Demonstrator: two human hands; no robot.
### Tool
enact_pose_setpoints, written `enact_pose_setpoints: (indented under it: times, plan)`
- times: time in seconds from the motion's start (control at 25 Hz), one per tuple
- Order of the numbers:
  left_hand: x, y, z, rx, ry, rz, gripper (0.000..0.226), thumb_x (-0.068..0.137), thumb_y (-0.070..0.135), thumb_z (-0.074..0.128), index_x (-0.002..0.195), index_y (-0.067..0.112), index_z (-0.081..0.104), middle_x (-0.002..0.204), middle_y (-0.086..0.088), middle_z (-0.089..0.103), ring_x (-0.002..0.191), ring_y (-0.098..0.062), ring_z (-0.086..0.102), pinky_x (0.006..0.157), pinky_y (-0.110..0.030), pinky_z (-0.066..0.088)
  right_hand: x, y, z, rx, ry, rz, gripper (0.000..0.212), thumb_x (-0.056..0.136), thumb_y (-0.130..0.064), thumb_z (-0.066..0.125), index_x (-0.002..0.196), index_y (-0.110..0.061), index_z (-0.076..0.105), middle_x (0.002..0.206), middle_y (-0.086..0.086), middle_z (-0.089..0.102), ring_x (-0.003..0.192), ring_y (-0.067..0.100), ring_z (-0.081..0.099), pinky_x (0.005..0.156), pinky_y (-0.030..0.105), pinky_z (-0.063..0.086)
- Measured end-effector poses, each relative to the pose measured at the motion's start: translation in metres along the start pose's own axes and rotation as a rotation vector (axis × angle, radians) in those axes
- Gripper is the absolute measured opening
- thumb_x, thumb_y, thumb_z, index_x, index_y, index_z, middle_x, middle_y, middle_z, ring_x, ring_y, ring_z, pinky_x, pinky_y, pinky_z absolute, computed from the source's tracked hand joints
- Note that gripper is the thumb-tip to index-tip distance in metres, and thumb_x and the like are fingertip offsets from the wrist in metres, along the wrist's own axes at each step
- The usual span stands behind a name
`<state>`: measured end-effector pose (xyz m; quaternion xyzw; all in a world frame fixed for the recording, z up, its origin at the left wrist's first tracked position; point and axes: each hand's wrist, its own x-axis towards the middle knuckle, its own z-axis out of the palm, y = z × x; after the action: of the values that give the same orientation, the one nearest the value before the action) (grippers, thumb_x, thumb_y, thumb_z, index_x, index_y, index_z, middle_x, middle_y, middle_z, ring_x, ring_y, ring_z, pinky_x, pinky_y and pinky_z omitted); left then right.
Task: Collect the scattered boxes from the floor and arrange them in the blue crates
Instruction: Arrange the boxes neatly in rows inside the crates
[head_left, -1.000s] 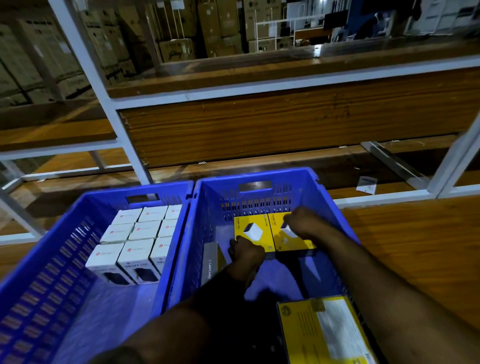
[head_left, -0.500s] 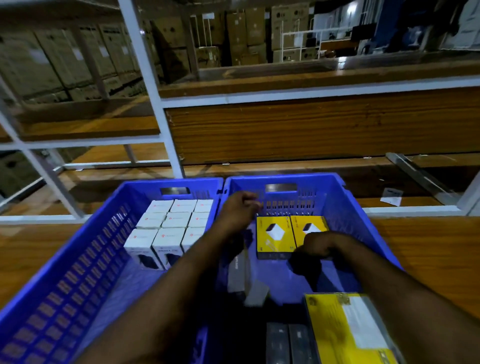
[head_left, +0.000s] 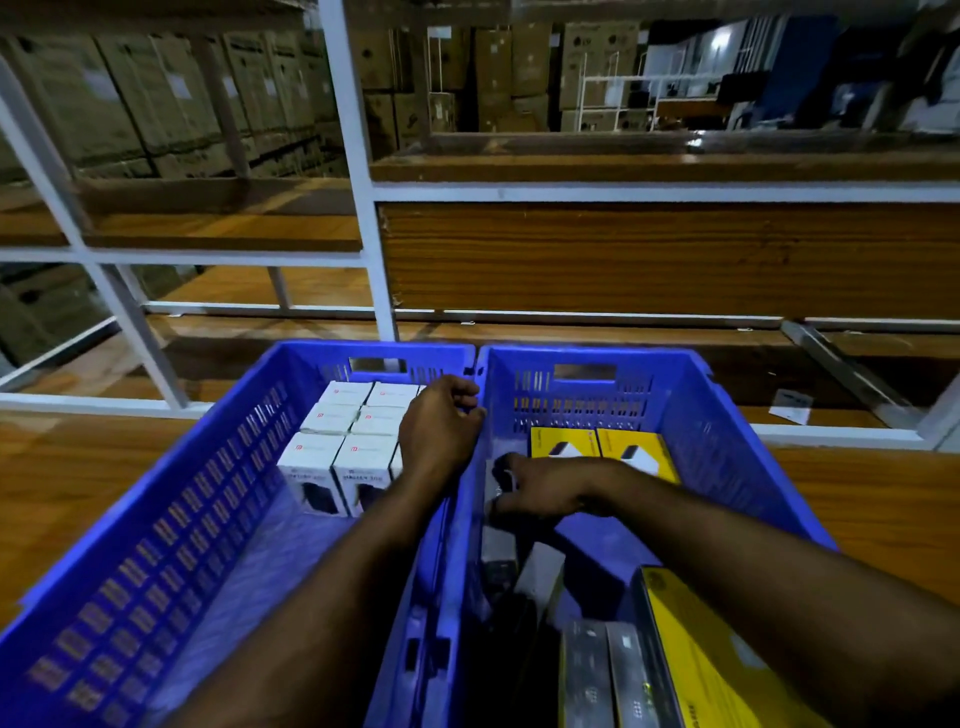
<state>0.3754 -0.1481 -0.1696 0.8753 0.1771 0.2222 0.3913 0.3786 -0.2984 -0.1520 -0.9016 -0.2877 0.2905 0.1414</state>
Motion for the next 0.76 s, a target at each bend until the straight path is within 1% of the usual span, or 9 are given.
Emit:
enact_pose_setpoints:
  times: [0.04, 0.08, 0.2, 0.32, 0.44, 0.56, 0.64, 0.68, 0.76]
  plan:
    - [-0.001, 0.000, -0.001, 0.004, -0.004, 0.001, 0.020, 0.082, 0.021, 0.072, 0.100, 0.028, 0.067, 0.090, 0.013, 0.070, 0.084, -0.011, 0.067, 0.070, -0.023, 0.044, 0.004, 0.000, 0.007, 0.012, 0.013, -0.010, 0.059, 0.095, -0.040, 0.057, 0.142, -0.008, 0.039, 0.121, 0.008, 0.060, 0.093, 0.023, 0.059, 0.064, 0.026, 0.047]
    - [-0.002, 0.001, -0.001, 0.020, -0.006, 0.012, 0.020, 0.083, 0.021, 0.072, 0.101, 0.028, 0.067, 0.092, 0.012, 0.070, 0.087, -0.012, 0.067, 0.071, -0.024, 0.045, 0.008, 0.001, 0.015, -0.004, 0.026, -0.009, 0.061, 0.095, -0.039, 0.056, 0.145, -0.012, 0.033, 0.123, 0.008, 0.060, 0.095, 0.024, 0.059, 0.065, 0.026, 0.046]
    - [-0.006, 0.004, 0.001, 0.163, -0.008, 0.154, 0.024, 0.085, 0.022, 0.071, 0.108, 0.027, 0.067, 0.107, 0.008, 0.070, 0.101, -0.015, 0.065, 0.080, -0.027, 0.046, 0.016, 0.005, 0.033, -0.111, 0.064, 0.055, 0.072, 0.094, -0.044, 0.054, 0.152, -0.021, 0.018, 0.132, 0.019, 0.058, 0.110, 0.033, 0.061, 0.080, 0.033, 0.048]
    - [-0.006, 0.003, 0.005, 0.310, -0.019, 0.345, 0.030, 0.084, 0.023, 0.069, 0.114, 0.027, 0.066, 0.114, 0.005, 0.068, 0.111, -0.018, 0.060, 0.085, -0.029, 0.045, 0.017, 0.003, 0.039, -0.259, 0.149, 0.120, 0.077, 0.095, -0.045, 0.052, 0.154, -0.016, 0.011, 0.134, 0.021, 0.055, 0.117, 0.037, 0.058, 0.080, 0.036, 0.045]
    - [-0.005, 0.003, 0.007, 0.329, -0.038, 0.377, 0.031, 0.083, 0.023, 0.068, 0.114, 0.028, 0.066, 0.114, 0.005, 0.069, 0.112, -0.019, 0.060, 0.085, -0.030, 0.047, 0.018, 0.001, 0.039, -0.210, 0.218, 0.198, 0.089, 0.093, -0.032, 0.060, 0.156, -0.008, 0.001, 0.138, 0.020, 0.052, 0.123, 0.035, 0.055, 0.090, 0.038, 0.048]
    - [-0.004, 0.005, 0.008, 0.346, -0.037, 0.373, 0.029, 0.083, 0.025, 0.068, 0.112, 0.029, 0.067, 0.113, 0.006, 0.069, 0.110, -0.018, 0.062, 0.084, -0.030, 0.048, 0.018, 0.004, 0.034, 0.004, 0.260, 0.275, 0.091, 0.089, -0.026, 0.066, 0.153, -0.002, 0.006, 0.136, 0.019, 0.055, 0.121, 0.033, 0.058, 0.088, 0.037, 0.049]
    - [-0.005, 0.008, 0.009, 0.365, -0.046, 0.355, 0.027, 0.083, 0.028, 0.069, 0.110, 0.029, 0.066, 0.110, 0.007, 0.070, 0.109, -0.018, 0.062, 0.083, -0.029, 0.047, 0.018, 0.012, 0.025, 0.133, 0.256, 0.321, 0.094, 0.085, -0.028, 0.069, 0.152, -0.002, 0.008, 0.137, 0.018, 0.055, 0.119, 0.031, 0.059, 0.080, 0.035, 0.049]
    - [-0.006, 0.009, 0.008, 0.376, -0.056, 0.336, 0.026, 0.083, 0.031, 0.069, 0.110, 0.029, 0.067, 0.109, 0.007, 0.070, 0.108, -0.019, 0.062, 0.082, -0.029, 0.047, 0.015, 0.017, 0.018, 0.211, 0.271, 0.325, 0.094, 0.083, -0.030, 0.071, 0.151, -0.003, 0.012, 0.136, 0.017, 0.055, 0.116, 0.030, 0.061, 0.075, 0.034, 0.049]
    - [-0.006, 0.014, 0.009, 0.367, -0.075, 0.273, 0.027, 0.085, 0.037, 0.070, 0.110, 0.028, 0.066, 0.109, 0.008, 0.071, 0.107, -0.017, 0.064, 0.080, -0.028, 0.046, 0.007, 0.030, 0.001, 0.353, 0.373, 0.324, 0.083, 0.080, -0.033, 0.073, 0.144, -0.006, 0.028, 0.129, 0.014, 0.059, 0.108, 0.029, 0.064, 0.069, 0.034, 0.051]
